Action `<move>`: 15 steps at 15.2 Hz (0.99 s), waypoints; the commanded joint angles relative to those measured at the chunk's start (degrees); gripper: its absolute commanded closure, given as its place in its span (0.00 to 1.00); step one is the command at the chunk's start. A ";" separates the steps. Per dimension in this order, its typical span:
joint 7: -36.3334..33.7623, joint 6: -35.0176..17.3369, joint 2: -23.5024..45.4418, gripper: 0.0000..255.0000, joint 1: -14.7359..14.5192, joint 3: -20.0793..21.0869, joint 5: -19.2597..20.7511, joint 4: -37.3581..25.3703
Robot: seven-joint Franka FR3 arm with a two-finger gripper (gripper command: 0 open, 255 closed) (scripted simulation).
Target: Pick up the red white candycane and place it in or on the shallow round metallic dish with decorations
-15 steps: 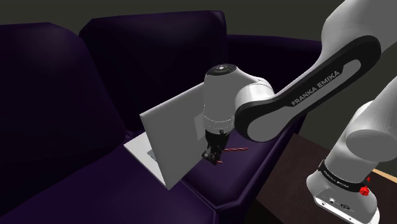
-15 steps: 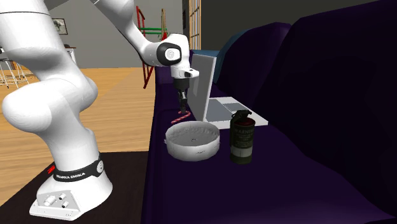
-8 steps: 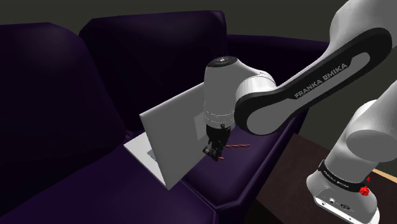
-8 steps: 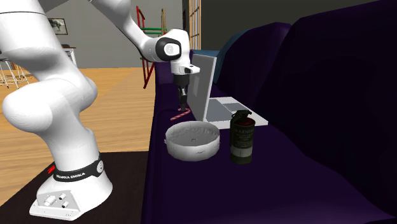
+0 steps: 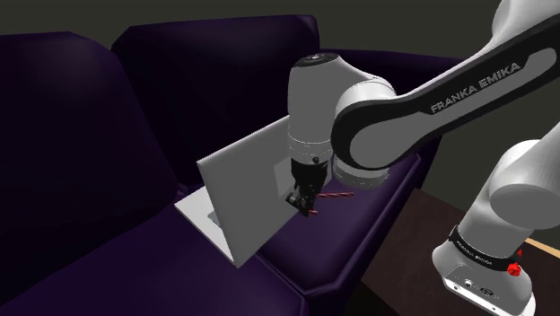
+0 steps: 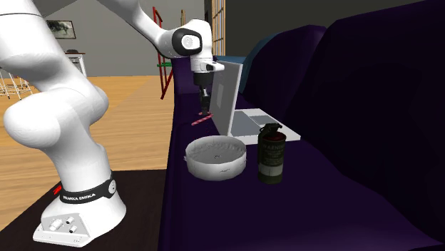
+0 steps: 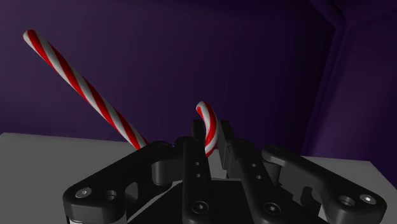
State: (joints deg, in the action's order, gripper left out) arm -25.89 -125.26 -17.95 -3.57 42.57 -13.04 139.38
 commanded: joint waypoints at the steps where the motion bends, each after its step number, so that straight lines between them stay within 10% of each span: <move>1: 0.42 1.75 -1.01 1.00 -0.22 -0.59 -0.37 -0.81; 15: 8.24 10.09 -8.79 1.00 -0.37 -8.41 -1.63 -1.08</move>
State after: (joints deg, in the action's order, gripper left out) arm -19.08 -114.96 -25.86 -4.01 35.21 -14.55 137.10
